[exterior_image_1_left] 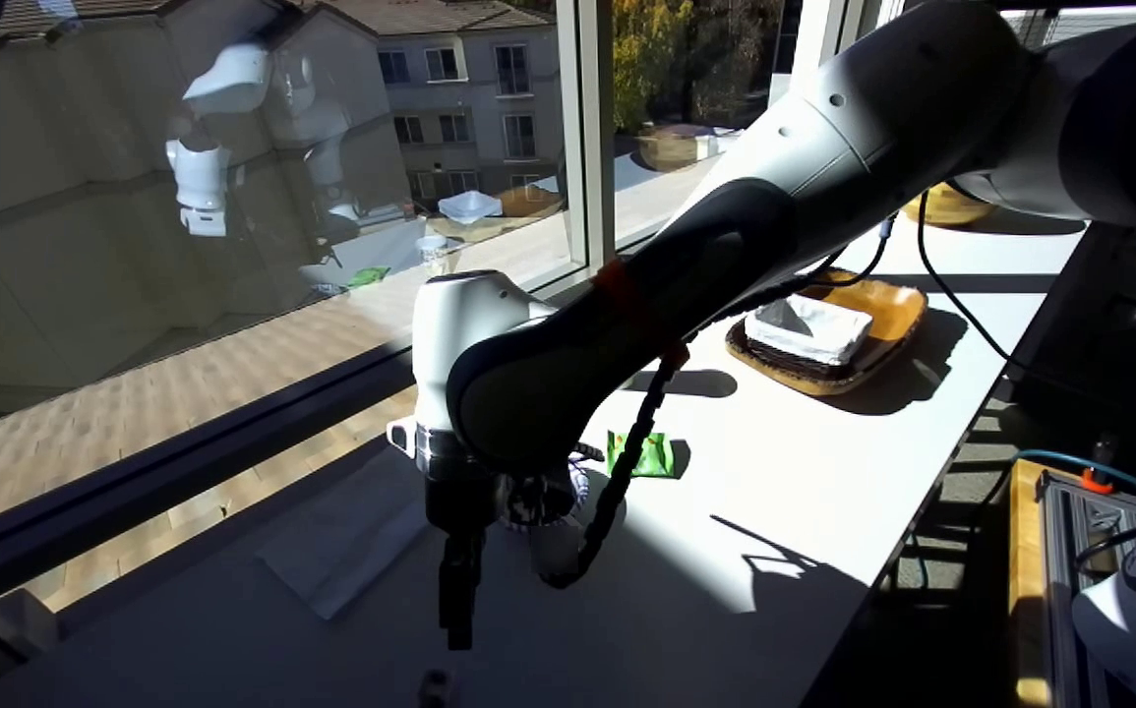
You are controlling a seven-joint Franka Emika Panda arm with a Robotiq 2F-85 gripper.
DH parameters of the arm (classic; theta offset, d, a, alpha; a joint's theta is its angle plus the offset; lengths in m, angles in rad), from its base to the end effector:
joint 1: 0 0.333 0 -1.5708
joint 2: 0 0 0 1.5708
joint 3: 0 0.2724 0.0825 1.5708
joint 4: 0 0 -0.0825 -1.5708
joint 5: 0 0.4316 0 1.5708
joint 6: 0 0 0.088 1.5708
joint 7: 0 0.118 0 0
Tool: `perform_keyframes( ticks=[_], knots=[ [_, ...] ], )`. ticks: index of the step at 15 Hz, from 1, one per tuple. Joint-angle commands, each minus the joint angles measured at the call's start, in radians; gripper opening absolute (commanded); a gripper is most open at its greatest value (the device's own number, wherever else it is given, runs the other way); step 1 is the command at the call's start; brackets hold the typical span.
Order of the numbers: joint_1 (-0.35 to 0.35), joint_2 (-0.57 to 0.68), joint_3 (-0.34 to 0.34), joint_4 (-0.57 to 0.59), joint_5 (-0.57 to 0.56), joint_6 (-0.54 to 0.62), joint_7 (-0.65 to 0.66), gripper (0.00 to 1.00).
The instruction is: Put the orange item in the box
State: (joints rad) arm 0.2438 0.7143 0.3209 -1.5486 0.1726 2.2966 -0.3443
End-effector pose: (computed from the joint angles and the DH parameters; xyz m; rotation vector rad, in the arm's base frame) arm 0.6197 0.3727 0.1813 -2.6211 -0.9810 -0.0323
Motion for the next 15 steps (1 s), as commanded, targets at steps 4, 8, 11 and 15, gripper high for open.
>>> perform_keyframes(
  ticks=[4,8,11,15],
  knots=[
    [0.037,0.135,0.001,0.141,-0.037,-0.013,0.005,1.0],
    [0.054,0.185,-0.006,0.2,-0.056,-0.006,0.018,0.99],
    [0.061,0.227,-0.002,0.257,-0.063,-0.021,0.014,0.9],
    [0.065,0.273,0.006,0.32,-0.056,-0.037,0.012,0.67]
  ],
)
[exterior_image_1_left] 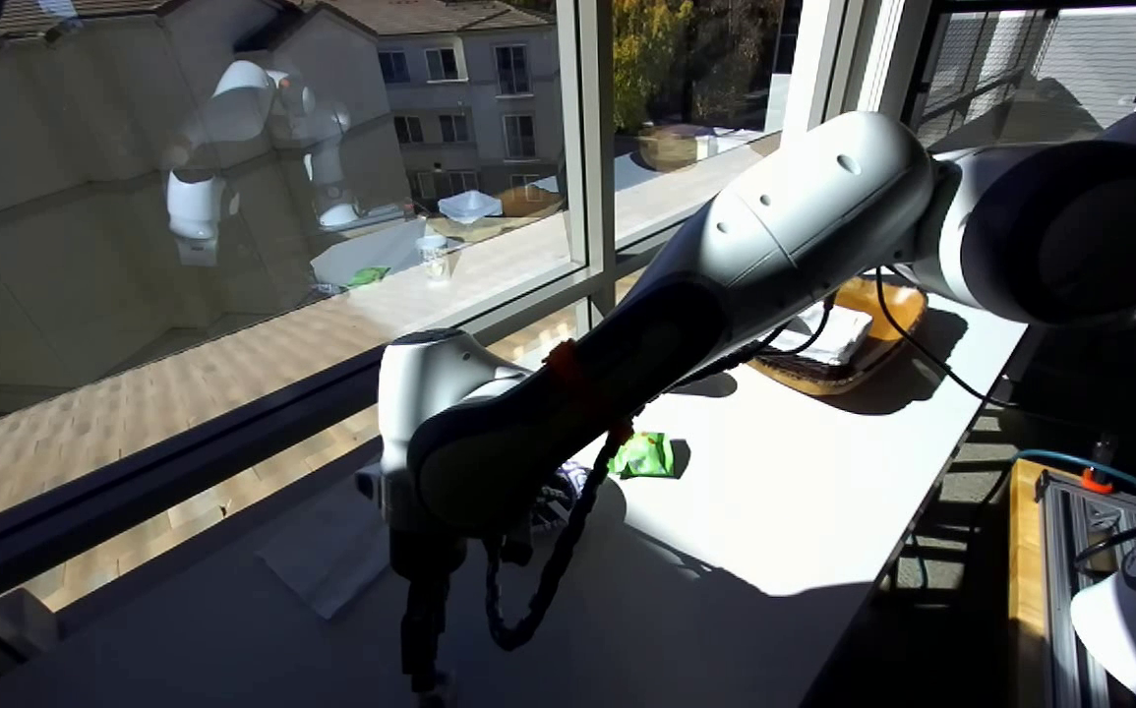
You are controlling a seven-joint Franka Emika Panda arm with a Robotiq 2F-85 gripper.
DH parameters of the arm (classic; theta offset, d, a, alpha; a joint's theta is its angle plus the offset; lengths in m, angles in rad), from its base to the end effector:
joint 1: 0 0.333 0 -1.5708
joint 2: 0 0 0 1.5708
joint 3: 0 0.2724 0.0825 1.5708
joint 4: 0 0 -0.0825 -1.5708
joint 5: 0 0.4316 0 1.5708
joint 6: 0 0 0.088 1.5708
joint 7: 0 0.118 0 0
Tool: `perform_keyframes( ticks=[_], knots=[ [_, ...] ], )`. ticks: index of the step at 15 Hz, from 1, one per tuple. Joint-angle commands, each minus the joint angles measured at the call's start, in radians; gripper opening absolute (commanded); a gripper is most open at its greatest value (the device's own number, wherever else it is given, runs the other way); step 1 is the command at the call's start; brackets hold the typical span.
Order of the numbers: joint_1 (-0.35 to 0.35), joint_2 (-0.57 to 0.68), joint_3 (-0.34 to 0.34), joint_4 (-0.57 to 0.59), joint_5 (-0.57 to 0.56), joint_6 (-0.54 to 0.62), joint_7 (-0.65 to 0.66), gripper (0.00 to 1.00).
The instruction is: Put the orange item in the box
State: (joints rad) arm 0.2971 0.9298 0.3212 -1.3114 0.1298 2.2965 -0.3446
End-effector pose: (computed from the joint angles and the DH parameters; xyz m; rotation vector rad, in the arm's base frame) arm 0.6409 0.4065 0.1401 -2.5902 -1.0119 -0.0605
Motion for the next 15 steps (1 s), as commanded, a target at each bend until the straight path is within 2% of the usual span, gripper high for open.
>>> perform_keyframes(
  ticks=[1,2,3,5,7,8,11,13,14,15],
  knots=[
    [0.013,0.063,0.006,0.089,-0.013,-0.04,0.014,0.67],
    [0.011,0.066,0.011,0.092,-0.009,-0.049,0.012,0.65],
    [0.008,0.067,0.016,0.088,-0.005,-0.061,0.009,0.54],
    [0.007,0.062,0.016,0.083,-0.005,-0.09,0.014,0.57],
    [0.007,0.061,0.015,0.086,-0.006,-0.12,0.013,0.52],
    [0.009,0.061,0.01,0.089,-0.009,-0.132,0.017,0.39],
    [0.014,0.067,0.002,0.1,-0.015,-0.146,0.016,0.34],
    [0.018,0.073,-0.005,0.105,-0.023,-0.136,0.014,0.42],
    [0.019,0.076,-0.008,0.107,-0.027,-0.135,0.015,0.42],
    [0.02,0.079,-0.01,0.109,-0.032,-0.13,0.014,0.56]
  ],
)
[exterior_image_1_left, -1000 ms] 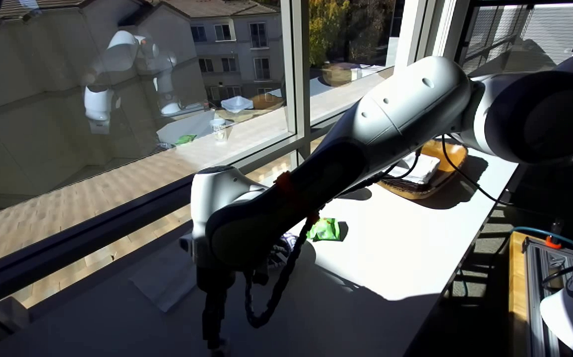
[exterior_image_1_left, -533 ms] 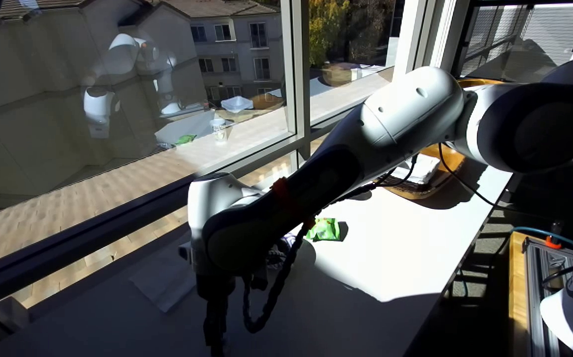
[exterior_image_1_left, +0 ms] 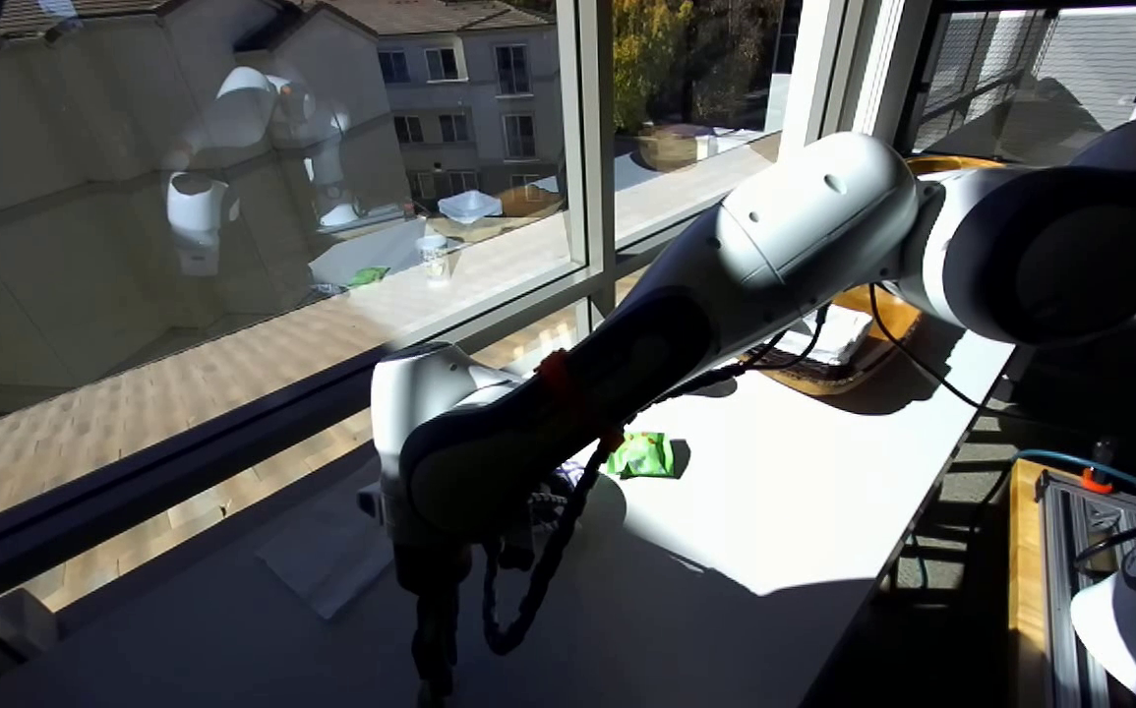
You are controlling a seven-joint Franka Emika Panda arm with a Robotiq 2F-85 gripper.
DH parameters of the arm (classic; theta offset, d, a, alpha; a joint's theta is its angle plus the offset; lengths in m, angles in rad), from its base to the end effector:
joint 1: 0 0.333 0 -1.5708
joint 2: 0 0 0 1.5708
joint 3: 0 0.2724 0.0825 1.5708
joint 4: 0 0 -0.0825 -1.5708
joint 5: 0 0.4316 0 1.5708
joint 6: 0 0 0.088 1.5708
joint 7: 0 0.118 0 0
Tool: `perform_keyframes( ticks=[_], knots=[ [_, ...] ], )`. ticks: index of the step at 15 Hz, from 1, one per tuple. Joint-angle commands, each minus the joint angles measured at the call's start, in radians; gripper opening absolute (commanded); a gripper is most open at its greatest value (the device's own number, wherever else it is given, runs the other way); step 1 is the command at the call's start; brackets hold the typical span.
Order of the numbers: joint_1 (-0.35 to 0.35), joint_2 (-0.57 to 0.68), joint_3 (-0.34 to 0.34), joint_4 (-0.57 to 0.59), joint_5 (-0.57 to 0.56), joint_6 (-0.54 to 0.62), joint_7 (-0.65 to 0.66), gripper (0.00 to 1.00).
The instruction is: Put the orange item in the box
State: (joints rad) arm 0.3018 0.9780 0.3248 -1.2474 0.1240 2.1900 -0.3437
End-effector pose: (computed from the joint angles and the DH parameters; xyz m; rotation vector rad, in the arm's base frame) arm 0.6371 0.4086 0.1267 -2.5771 -1.0290 0.0651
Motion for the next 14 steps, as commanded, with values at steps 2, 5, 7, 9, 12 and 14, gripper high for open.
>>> perform_keyframes(
  ticks=[2,5,7,9,12,14],
  knots=[
    [0.02,0.035,-0.021,0.053,-0.041,-0.019,0.012,0.49],
    [0.019,0.047,-0.017,0.067,-0.054,-0.011,0.002,0.48],
    [0.02,0.055,-0.015,0.079,-0.063,-0.004,-0.008,0.45],
    [0.024,0.069,-0.012,0.101,-0.068,-0.005,-0.017,0.45],
    [0.03,0.094,-0.006,0.137,-0.071,-0.01,-0.035,0.48],
    [0.034,0.113,0.0,0.167,-0.07,-0.021,-0.051,0.49]
  ],
)
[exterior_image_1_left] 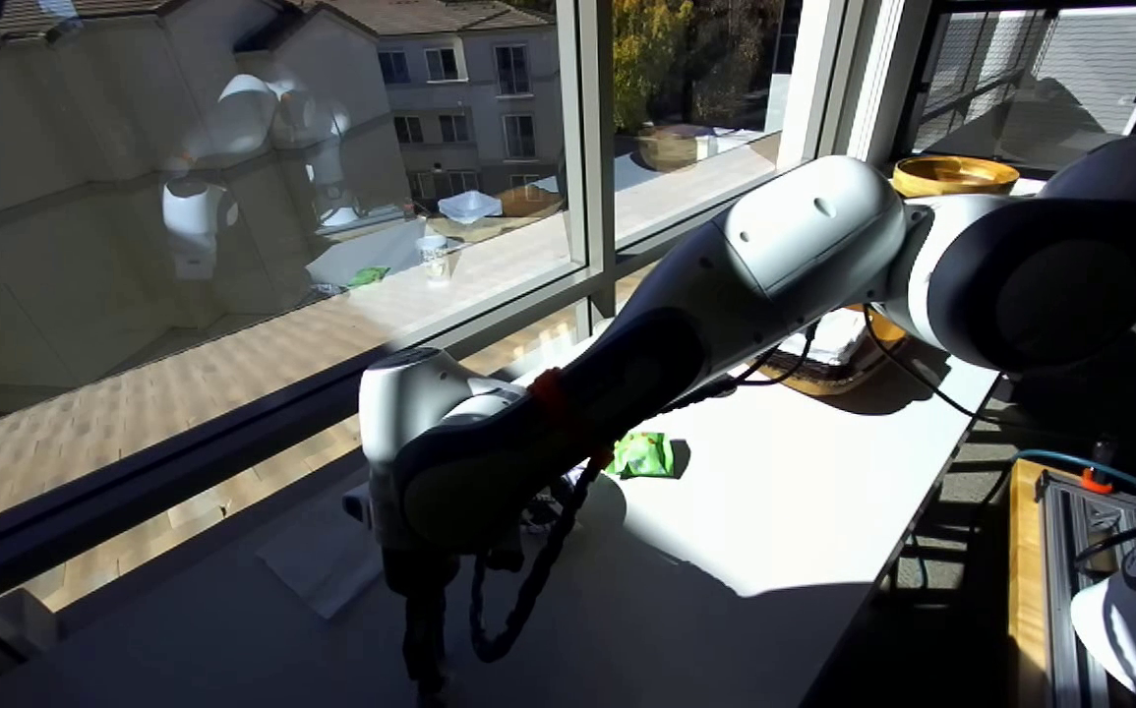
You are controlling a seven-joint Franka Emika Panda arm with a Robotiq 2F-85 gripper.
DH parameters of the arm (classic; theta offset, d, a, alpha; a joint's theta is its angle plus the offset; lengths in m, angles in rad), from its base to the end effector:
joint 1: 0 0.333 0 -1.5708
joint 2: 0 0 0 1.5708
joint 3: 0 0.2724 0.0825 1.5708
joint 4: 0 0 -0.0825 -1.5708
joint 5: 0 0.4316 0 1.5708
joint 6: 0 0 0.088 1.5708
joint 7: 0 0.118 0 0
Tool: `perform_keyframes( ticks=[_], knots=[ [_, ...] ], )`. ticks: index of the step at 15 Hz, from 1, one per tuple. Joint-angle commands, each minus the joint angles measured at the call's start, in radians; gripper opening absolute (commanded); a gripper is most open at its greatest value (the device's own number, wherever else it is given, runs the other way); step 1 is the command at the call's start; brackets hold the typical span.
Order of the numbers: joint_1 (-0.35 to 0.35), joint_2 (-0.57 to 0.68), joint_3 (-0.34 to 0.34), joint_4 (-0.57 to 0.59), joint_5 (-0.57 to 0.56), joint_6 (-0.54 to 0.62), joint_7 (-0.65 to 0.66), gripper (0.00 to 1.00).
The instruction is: Put the orange item in the box
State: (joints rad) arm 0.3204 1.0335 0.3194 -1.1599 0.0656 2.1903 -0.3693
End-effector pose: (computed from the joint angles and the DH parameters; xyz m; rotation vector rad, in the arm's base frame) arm 0.6495 0.4142 0.1252 -2.5829 -1.1179 0.0066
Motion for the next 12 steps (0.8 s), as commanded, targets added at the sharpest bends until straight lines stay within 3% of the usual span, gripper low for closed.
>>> perform_keyframes(
  ticks=[1,4,5,7,9,11,12],
  knots=[
    [0.017,0.065,0.009,0.092,-0.01,-0.026,-0.035,0.49],
    [0.015,0.069,0.014,0.098,-0.003,-0.025,-0.054,0.35],
    [0.014,0.07,0.015,0.1,-0.002,-0.027,-0.056,0.24],
    [0.01,0.07,0.021,0.1,0.004,-0.033,-0.063,0.19],
    [0.009,0.069,0.023,0.101,0.005,-0.038,-0.066,0.24],
    [0.008,0.075,0.028,0.109,0.005,-0.035,-0.079,0.17],
    [0.009,0.078,0.029,0.115,0.004,-0.038,-0.084,0.06]
  ],
)
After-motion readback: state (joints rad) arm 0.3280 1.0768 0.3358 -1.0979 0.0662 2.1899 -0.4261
